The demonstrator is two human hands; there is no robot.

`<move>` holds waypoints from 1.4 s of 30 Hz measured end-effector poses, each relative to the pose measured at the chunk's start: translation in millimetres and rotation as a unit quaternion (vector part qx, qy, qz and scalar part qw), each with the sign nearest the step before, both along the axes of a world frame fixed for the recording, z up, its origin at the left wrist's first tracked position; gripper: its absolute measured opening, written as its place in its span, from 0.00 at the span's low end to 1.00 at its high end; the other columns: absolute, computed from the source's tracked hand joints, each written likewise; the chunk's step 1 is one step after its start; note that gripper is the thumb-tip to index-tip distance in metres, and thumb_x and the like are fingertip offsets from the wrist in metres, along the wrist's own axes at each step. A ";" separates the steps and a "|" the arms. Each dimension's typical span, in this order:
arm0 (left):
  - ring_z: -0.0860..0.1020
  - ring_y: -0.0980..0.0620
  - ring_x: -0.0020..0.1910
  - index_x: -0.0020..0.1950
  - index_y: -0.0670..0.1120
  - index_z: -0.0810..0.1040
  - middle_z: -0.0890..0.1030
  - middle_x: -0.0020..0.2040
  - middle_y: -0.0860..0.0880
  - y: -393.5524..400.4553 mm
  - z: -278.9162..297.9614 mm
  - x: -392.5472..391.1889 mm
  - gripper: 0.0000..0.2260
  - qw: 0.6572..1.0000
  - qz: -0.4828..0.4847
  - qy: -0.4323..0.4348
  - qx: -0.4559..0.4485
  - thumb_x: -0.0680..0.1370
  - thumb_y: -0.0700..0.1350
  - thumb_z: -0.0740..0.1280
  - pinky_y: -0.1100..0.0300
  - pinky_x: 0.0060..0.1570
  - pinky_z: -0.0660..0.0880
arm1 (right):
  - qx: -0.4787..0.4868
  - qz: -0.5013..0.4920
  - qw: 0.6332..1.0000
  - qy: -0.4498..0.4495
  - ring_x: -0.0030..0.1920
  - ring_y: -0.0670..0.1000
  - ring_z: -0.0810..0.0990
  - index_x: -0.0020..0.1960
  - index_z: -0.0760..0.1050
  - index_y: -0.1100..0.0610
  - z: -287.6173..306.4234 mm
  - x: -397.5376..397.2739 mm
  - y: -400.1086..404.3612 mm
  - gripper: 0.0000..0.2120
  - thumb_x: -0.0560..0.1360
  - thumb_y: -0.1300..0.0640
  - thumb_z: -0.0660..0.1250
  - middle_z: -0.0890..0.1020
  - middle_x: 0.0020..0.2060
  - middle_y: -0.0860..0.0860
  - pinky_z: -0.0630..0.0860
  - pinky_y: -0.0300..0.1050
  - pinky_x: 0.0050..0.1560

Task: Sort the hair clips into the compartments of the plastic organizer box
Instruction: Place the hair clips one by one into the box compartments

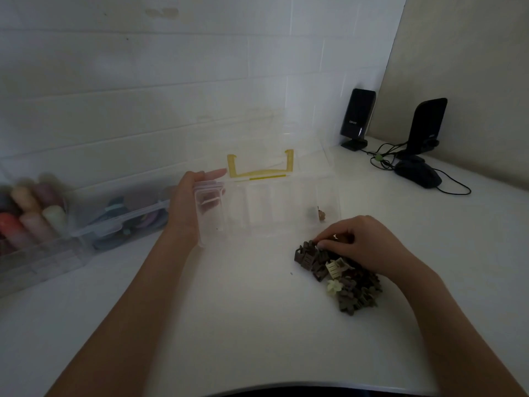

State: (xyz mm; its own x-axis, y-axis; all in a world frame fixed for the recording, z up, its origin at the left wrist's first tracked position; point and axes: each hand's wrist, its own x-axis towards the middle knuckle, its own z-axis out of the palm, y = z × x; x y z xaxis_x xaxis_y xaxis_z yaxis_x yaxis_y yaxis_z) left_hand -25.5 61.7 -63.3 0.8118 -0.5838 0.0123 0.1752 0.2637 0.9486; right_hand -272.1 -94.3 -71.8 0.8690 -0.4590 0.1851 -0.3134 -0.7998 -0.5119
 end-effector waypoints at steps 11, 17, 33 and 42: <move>0.77 0.52 0.39 0.44 0.47 0.84 0.82 0.35 0.50 0.2 -1.0 0.6 0.17 1.000 -0.005 0.004 0.000 0.76 0.46 0.55 0.61 0.45 0.71 | 0.016 0.033 0.999 0.026 0.38 0.40 0.76 0.49 0.82 0.44 -3.5 -3.2 -10.9 0.07 0.72 0.49 0.70 0.77 0.37 0.42 0.73 0.38 0.42; 0.77 0.52 0.40 0.41 0.48 0.85 0.83 0.35 0.51 1.0 -0.8 0.4 0.18 1.000 -0.007 -0.008 0.003 0.75 0.46 0.55 0.61 0.45 0.71 | 0.051 0.011 0.996 -0.068 0.36 0.44 0.73 0.39 0.81 0.47 1.0 -1.8 -8.1 0.04 0.72 0.54 0.71 0.79 0.38 0.48 0.69 0.30 0.37; 0.76 0.52 0.38 0.37 0.49 0.86 0.82 0.33 0.51 0.4 2.7 -1.2 0.20 1.000 -0.009 0.004 0.005 0.75 0.46 0.54 0.62 0.42 0.70 | 0.063 -0.012 0.995 -0.070 0.35 0.42 0.74 0.39 0.82 0.49 -0.6 -1.4 -8.2 0.03 0.71 0.51 0.71 0.81 0.36 0.42 0.68 0.29 0.36; 0.76 0.52 0.39 0.39 0.48 0.86 0.82 0.35 0.51 0.2 1.0 1.3 0.19 1.000 -0.011 0.005 0.008 0.75 0.46 0.54 0.62 0.43 0.71 | 0.018 0.024 0.999 0.020 0.41 0.40 0.75 0.47 0.83 0.48 -3.5 -1.1 -7.6 0.05 0.72 0.55 0.71 0.76 0.43 0.45 0.69 0.29 0.43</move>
